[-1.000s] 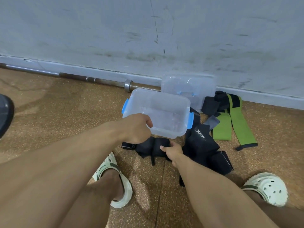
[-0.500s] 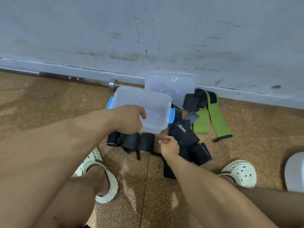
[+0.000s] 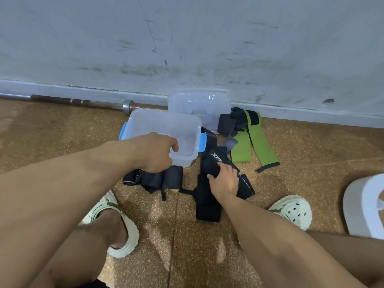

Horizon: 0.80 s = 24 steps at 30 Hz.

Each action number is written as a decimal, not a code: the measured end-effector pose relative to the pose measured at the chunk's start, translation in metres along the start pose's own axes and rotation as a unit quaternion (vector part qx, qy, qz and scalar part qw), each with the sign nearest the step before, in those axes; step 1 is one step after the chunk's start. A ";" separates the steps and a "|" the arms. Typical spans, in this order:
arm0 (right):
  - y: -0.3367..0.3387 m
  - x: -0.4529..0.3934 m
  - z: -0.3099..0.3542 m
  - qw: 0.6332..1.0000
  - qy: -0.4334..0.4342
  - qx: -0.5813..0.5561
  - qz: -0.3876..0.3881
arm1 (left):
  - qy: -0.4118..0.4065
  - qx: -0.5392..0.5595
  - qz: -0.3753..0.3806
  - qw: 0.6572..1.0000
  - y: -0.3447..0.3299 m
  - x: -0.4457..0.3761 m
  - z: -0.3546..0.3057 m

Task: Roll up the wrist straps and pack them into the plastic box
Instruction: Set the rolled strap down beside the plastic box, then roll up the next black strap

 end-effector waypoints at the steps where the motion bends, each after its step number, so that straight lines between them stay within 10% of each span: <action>1: 0.000 -0.003 0.008 1.000 0.023 0.004 0.003 | 0.000 -0.012 0.003 1.000 -0.002 -0.001 0.000; 15: 0.012 -0.048 0.020 0.997 -0.060 -0.037 0.007 | -0.008 -0.047 0.026 0.999 0.000 0.000 0.002; 24: 0.156 -0.073 0.011 0.993 0.076 -0.066 -0.055 | -0.056 0.011 -0.024 0.998 0.022 0.013 -0.019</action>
Point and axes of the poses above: each hand's wrist, its own x-axis away from the middle knuckle, its own y-axis out of the back of the hand, z = x × y, the point moved 1 cm from there along -x, towards the middle knuckle, and after that the axes turned 8 degrees about -z, right-handed, at the moved point
